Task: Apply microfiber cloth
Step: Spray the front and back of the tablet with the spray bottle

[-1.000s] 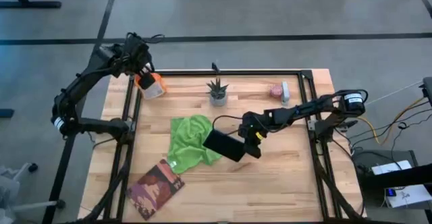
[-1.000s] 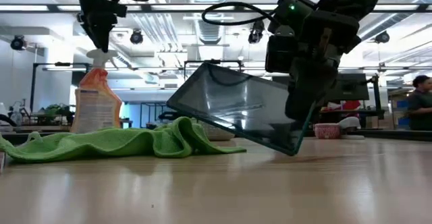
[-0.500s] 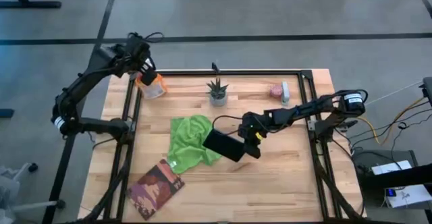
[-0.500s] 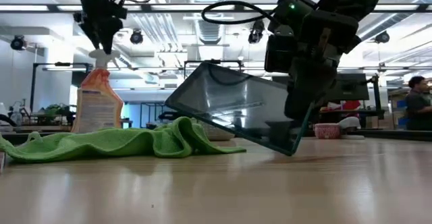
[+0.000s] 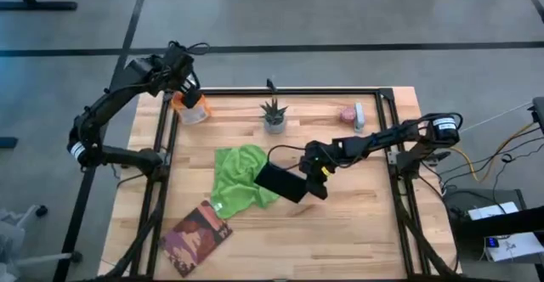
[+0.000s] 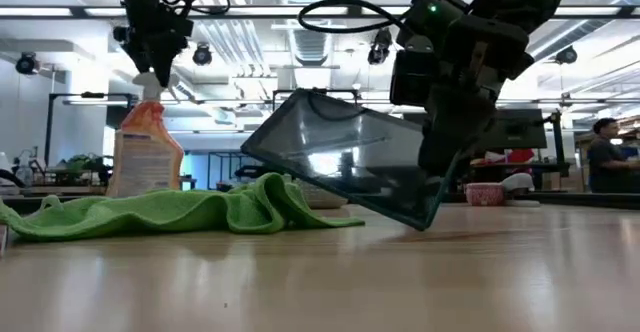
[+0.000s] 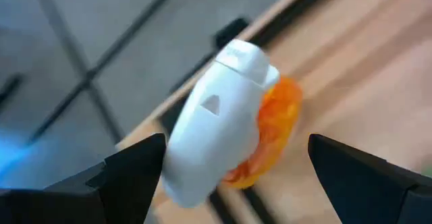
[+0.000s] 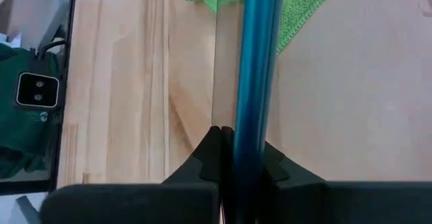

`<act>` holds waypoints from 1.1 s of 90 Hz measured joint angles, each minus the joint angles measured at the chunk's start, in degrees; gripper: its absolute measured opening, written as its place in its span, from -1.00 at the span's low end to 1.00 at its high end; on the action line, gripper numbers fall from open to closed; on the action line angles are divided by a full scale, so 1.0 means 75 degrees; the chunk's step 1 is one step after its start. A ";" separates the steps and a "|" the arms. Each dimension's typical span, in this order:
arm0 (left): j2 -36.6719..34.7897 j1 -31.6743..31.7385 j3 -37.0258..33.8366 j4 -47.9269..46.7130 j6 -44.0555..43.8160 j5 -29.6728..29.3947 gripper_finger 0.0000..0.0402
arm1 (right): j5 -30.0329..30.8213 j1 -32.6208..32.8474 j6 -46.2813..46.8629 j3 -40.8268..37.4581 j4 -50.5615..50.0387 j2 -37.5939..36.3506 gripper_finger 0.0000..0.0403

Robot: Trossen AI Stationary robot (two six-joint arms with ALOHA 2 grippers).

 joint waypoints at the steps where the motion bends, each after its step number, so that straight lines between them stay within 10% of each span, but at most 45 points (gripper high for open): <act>1: 0.0025 -0.0008 -0.0007 -0.0025 0.0003 -0.0070 0.74 | -0.0001 0.0000 0.0005 0.0000 -0.0001 0.0000 -0.95; 73: 0.0243 -0.0168 -0.0362 0.0100 0.0259 0.1130 0.71 | -0.0004 0.0087 0.0126 0.0000 0.0007 -0.0002 -0.95; 99: 0.0135 -0.0176 -0.0710 0.0112 -0.0096 0.1132 0.04 | -0.0007 0.0087 0.0160 0.0000 0.0008 -0.0003 -0.95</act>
